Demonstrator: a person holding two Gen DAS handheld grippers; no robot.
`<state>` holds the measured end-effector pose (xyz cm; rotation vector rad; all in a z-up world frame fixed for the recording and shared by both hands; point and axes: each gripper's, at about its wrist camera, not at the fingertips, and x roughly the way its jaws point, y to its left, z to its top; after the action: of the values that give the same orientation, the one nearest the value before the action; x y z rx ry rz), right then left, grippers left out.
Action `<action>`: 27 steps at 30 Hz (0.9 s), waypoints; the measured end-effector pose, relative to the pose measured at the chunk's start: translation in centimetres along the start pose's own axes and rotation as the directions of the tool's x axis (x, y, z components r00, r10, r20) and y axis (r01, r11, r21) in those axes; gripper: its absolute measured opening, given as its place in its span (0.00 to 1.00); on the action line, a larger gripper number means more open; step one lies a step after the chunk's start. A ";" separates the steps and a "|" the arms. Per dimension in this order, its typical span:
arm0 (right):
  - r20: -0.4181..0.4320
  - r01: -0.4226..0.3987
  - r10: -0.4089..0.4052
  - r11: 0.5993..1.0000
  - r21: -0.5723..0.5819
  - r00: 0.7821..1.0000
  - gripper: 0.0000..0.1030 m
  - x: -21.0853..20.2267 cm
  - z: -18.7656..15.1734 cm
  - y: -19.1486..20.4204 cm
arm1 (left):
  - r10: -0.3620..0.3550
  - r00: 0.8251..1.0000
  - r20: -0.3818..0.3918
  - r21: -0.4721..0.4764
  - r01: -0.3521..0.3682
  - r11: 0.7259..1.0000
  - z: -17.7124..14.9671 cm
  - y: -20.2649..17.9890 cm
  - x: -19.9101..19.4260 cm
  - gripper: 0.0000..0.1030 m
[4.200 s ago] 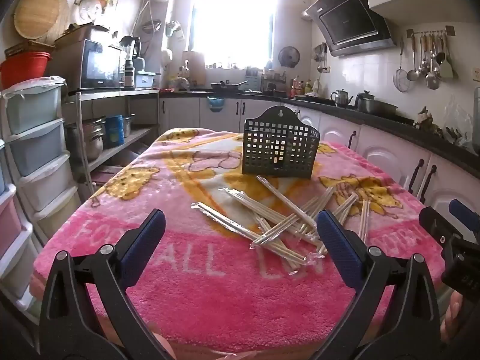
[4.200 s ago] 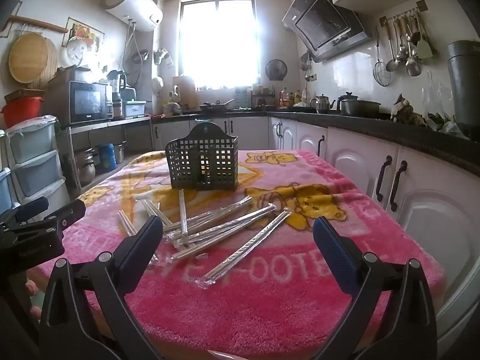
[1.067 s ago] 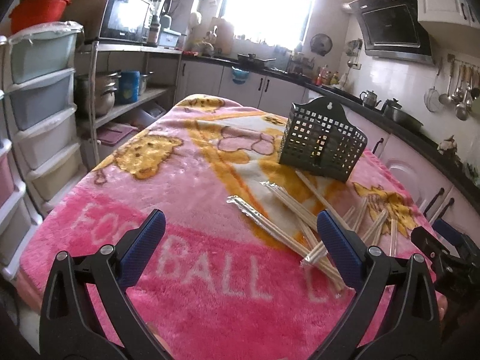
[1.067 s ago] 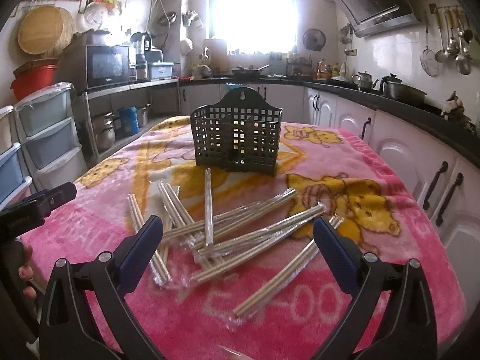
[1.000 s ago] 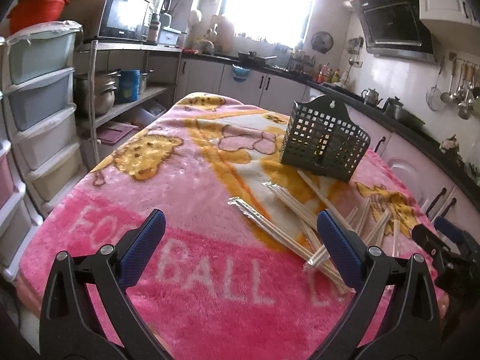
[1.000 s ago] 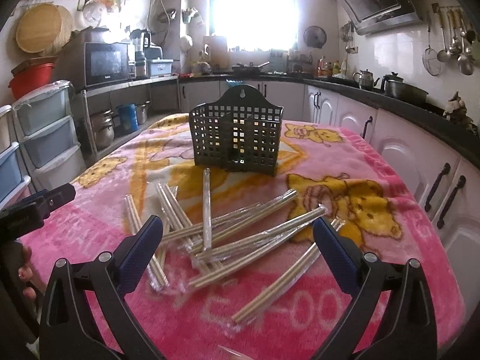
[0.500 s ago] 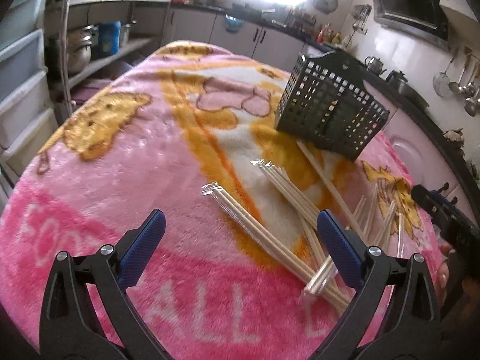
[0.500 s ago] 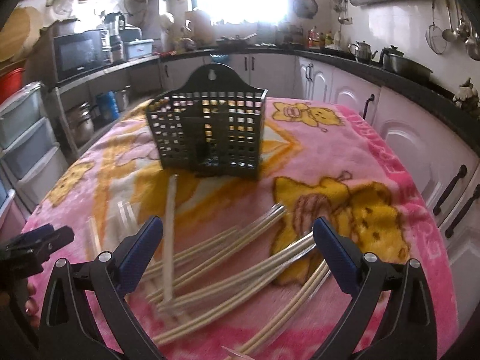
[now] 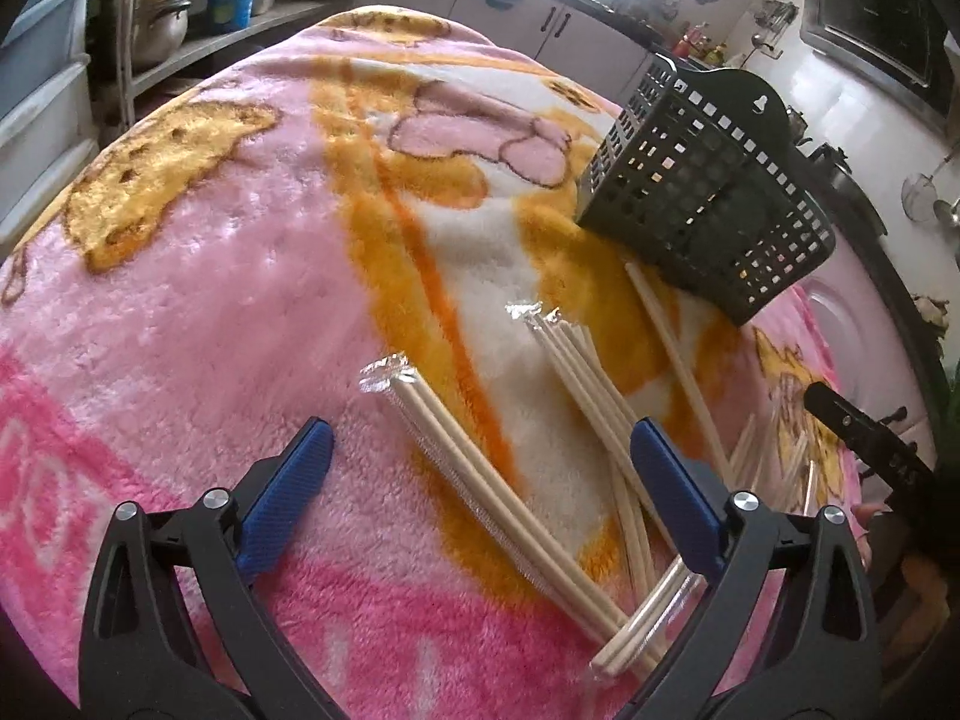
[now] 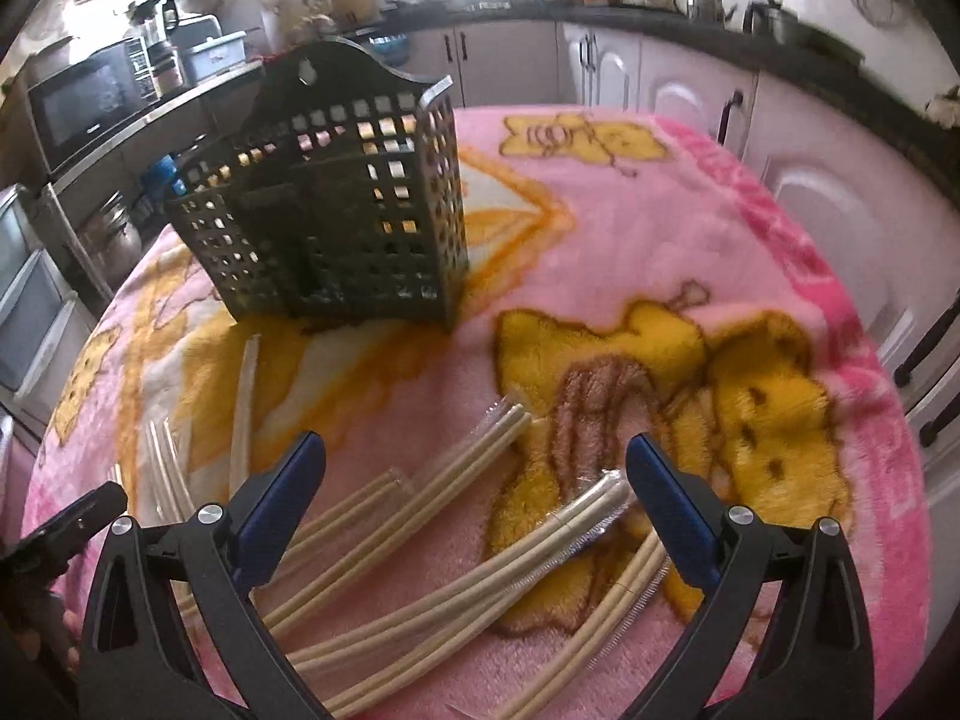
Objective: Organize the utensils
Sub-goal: 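Lower the left tool and grasp a wooden chopstick while the right tool grasps another chopstick, then lift the chopstick with the left tool while the right tool lifts its chopstick toward the caddy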
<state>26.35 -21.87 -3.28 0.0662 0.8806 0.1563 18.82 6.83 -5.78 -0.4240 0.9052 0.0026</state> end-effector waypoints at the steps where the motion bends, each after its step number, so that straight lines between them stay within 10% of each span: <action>1: -0.015 -0.006 0.006 1.000 0.008 1.000 0.94 0.3 0.0 0.0 | 0.016 1.000 -0.007 0.009 -0.016 1.000 0.1 -0.2 0.2 0.83; 15: -0.164 -0.089 0.110 0.987 0.133 0.980 0.60 4.4 1.1 -1.3 | 0.096 0.995 0.008 0.040 -0.096 0.995 2.1 0.3 1.1 0.10; 20: -0.185 -0.117 0.154 0.974 0.194 0.971 0.22 5.0 1.8 -2.6 | 0.074 0.997 0.020 0.051 -0.075 0.996 2.7 0.2 1.0 0.06; 27: -0.160 -0.210 0.241 0.959 0.191 0.957 0.12 4.4 2.4 -2.2 | 0.046 0.995 0.090 0.090 -0.054 0.994 4.1 -0.4 -0.8 0.05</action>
<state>31.22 -23.30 -5.41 0.3196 1.0680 0.3039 21.55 8.09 -2.80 -0.3127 0.8259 0.0254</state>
